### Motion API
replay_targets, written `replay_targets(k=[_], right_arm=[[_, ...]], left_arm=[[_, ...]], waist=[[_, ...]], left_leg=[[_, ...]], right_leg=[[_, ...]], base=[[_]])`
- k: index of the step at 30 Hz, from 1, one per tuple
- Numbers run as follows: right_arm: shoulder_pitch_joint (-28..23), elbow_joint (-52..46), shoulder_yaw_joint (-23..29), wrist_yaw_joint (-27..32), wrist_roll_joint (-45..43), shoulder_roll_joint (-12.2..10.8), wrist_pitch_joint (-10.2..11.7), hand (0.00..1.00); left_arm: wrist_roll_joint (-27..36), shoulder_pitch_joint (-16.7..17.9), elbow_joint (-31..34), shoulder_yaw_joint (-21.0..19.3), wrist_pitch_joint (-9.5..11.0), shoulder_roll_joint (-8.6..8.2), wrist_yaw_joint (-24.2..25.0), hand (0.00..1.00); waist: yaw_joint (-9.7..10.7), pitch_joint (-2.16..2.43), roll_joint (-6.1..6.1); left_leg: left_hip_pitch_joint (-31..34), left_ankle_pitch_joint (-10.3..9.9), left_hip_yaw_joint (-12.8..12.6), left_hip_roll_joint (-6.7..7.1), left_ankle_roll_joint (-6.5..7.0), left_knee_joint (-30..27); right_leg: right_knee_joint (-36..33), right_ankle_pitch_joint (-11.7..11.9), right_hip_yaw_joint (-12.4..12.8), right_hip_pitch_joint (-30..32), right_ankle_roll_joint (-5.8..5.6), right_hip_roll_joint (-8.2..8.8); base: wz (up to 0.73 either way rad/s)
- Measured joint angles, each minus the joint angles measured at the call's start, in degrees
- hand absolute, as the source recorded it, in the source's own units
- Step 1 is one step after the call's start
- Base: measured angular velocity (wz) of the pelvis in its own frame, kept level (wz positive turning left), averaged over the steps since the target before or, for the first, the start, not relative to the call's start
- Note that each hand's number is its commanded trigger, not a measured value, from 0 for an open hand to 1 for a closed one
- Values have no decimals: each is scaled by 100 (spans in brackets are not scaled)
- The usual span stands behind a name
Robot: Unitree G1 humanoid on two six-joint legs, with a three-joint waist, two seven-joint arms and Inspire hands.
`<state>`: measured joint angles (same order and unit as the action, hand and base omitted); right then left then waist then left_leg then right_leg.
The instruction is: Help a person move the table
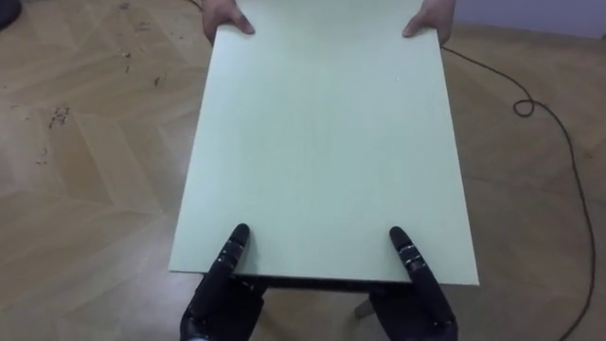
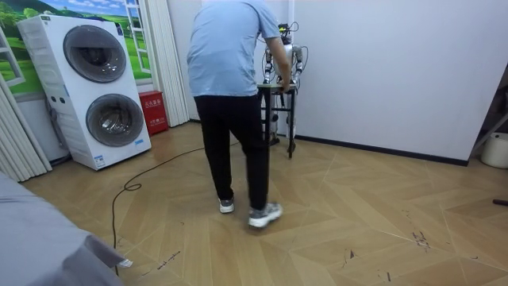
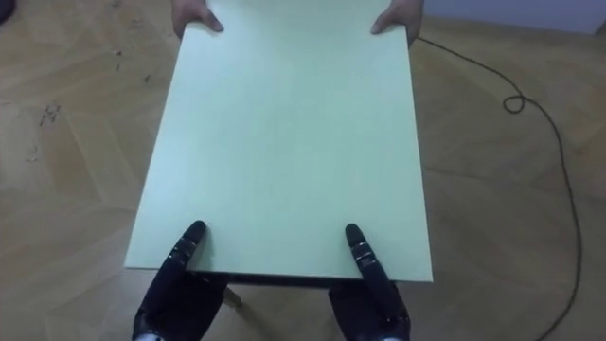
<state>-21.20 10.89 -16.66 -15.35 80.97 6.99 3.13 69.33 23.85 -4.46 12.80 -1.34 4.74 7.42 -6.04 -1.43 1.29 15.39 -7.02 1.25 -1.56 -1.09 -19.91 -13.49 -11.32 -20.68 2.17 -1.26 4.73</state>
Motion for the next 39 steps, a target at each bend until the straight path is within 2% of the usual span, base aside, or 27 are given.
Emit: replay_targets(k=[2, 3, 4, 5, 6, 7, 9, 10, 12, 13, 15, 16, 17, 19, 20, 21, 22, 23, 24, 25, 26, 27, 28, 31, 35, 39], right_arm=[[20, -1, 22, -13, -7, -1, 2, 100], [26, -1, 31, -13, -19, 8, -2, 100], [30, -1, 46, -13, -32, 8, -12, 100], [32, -2, 57, -16, -51, 13, -13, 100], [32, -10, 93, -19, -82, 24, -28, 100], [44, -63, 127, -10, -130, 52, -84, 100], [64, -143, 216, 31, -237, 37, -164, 100], [66, -209, 287, 48, -304, 45, -201, 100], [108, -220, 364, 52, -485, 15, -249, 100], [175, -218, 375, 82, -502, 16, -286, 100], [238, -219, 375, 110, -509, 8, -301, 100], [259, -219, 374, 110, -527, 9, -306, 100], [262, -219, 373, 110, -527, 8, -306, 100], [271, -221, 370, 110, -582, -1, -325, 100], [270, -220, 368, 110, -599, -7, -326, 100], [244, -219, 365, 113, -620, -29, -326, 100], [195, -212, 365, 130, -616, -41, -326, 100], [166, -212, 360, 137, -606, -56, -326, 100], [148, -210, 331, 149, -578, -75, -326, 100], [129, -210, 295, 161, -537, -92, -325, 100], [122, -210, 280, 169, -501, -98, -322, 100], [114, -205, 260, 214, -462, -104, -323, 100], [88, -192, 255, 230, -452, -89, -322, 100], [156, -188, 190, 272, -383, -97, -327, 100], [205, -189, 111, 338, -378, -71, -354, 100], [228, -190, 49, 336, -338, -23, -326, 100]], left_arm=[[0, -5, -5, 13, 6, -19, 7, 100], [7, -1, -7, 7, 7, -18, 11, 100], [37, 0, -9, -5, 7, -16, 11, 100], [43, 0, -10, 0, 7, -11, 11, 100], [64, 3, -22, 13, -3, -14, 11, 100], [139, 25, -19, 25, -6, -13, 17, 100], [212, 39, -17, 37, -6, -48, 23, 100], [212, 41, -14, 33, -6, -104, 37, 100], [212, 47, -4, 24, -5, -126, 39, 100], [214, 47, 4, -4, 1, -152, 39, 100], [262, 47, 7, -11, 19, -159, 37, 100], [263, 46, 7, -11, 42, -159, 38, 100], [263, 46, 7, -12, 46, -158, 41, 100], [256, 57, 7, -26, 65, -157, 69, 100], [256, 64, 6, -29, 69, -158, 76, 100], [256, 81, 6, -30, 71, -152, 79, 100], [256, 90, -17, -21, 71, -146, 78, 100], [252, 98, -17, -20, 71, -135, 77, 100], [243, 98, -16, -10, 73, -133, 77, 100], [244, 98, -16, -14, 86, -120, 77, 100], [244, 96, -14, -13, 88, -104, 77, 100], [243, 82, -20, -2, 86, -68, 66, 100], [244, 85, -55, -21, 83, -71, 56, 100], [243, 102, -54, -98, 100, -75, 70, 100], [243, 214, -11, -109, 174, -87, 68, 100], [246, 253, 11, -83, 248, -98, 74, 100]], waist=[[-39, -3, -23], [-57, 1, -48], [-29, 1, -58], [-14, 2, -66], [17, 20, -91], [17, 17, -123], [17, 18, -224], [12, 5, -304], [13, 11, -329], [-4, 10, -330], [-10, 10, -330], [-20, 10, -328], [-23, 10, -329], [-96, 9, -326], [-105, 8, -325], [-101, 4, -319], [-55, -10, -328], [-52, -11, -329], [-25, -15, -333], [90, -19, -334], [153, -22, -319], [218, -40, -273], [290, -30, -292], [101, -35, -269], [66, -23, -186], [97, -26, -112]], left_leg=[[12, 99, 102, 27, -41, 93], [23, 183, 97, 29, -61, 166], [27, 293, 36, 32, -72, 270], [45, 333, -67, 25, -56, 287], [128, 307, -443, -2, -7, 146], [169, 52, -953, -52, 197, -308], [104, -310, -1412, -162, 267, -696], [97, -390, -1428, -158, 303, -632], [47, -411, -1352, -67, 339, -443], [-4, -417, -1338, -39, 417, -329], [-19, -410, -1234, 14, 429, -318], [-27, -401, -1227, 49, 445, -292], [-29, -398, -1227, 59, 457, -287], [-68, -437, -1220, 123, 530, -273], [-88, -438, -1191, 146, 553, -253], [-138, -453, -1116, 219, 598, -229], [-214, -475, -985, 286, 647, -240], [-243, -484, -899, 320, 660, -243], [-250, -492, -777, 348, 671, -249], [-250, -479, -593, 402, 680, -257], [-258, -471, -488, 459, 686, -262], [-297, -478, -357, 552, 679, -293], [-352, -480, -252, 574, 658, -275], [-473, -428, -198, 448, 576, -57], [-624, -406, -122, 414, 547, 107], [-662, -406, -68, 403, 543, 140]], right_leg=[[-9, -62, -6, 30, 55, -35], [13, -89, -84, 16, 95, -59], [74, -113, -265, -14, 125, -58], [82, -128, -372, -24, 144, -52], [68, -163, -647, -39, 177, 43], [58, -188, -866, -80, 189, 94], [-6, -242, -1101, -107, 161, 105], [-146, -331, -1151, -83, 123, 103], [-273, -394, -1085, -70, 80, 130], [-334, -396, -903, -63, 75, 129], [-494, -409, -698, -39, 51, 154], [-711, -442, -611, 32, 0, 219], [-827, -455, -592, 69, -17, 250], [-1455, -485, -438, 287, -35, 415], [-1662, -484, -391, 319, -35, 436], [-2107, -473, -239, 487, -39, 549], [-2547, -449, 40, 674, -84, 621], [-2576, -496, 212, 746, -119, 599], [-2371, -571, 518, 928, -126, 509], [-1976, -592, 676, 1065, -120, 458], [-1713, -570, 721, 1098, -130, 451], [-1269, -155, 936, 1125, -160, 404], [-1141, -71, 968, 1040, -124, 327], [-633, 118, 876, 731, -71, 141], [-293, 193, 710, 459, -68, 90], [-110, 208, 824, 260, -96, 26]], base=[[54], [58], [69], [79], [72], [65], [58], [58], [49], [42], [35], [36], [32], [22], [23], [40], [46], [54], [69], [85], [97], [95], [71], [13], [24], [40]])
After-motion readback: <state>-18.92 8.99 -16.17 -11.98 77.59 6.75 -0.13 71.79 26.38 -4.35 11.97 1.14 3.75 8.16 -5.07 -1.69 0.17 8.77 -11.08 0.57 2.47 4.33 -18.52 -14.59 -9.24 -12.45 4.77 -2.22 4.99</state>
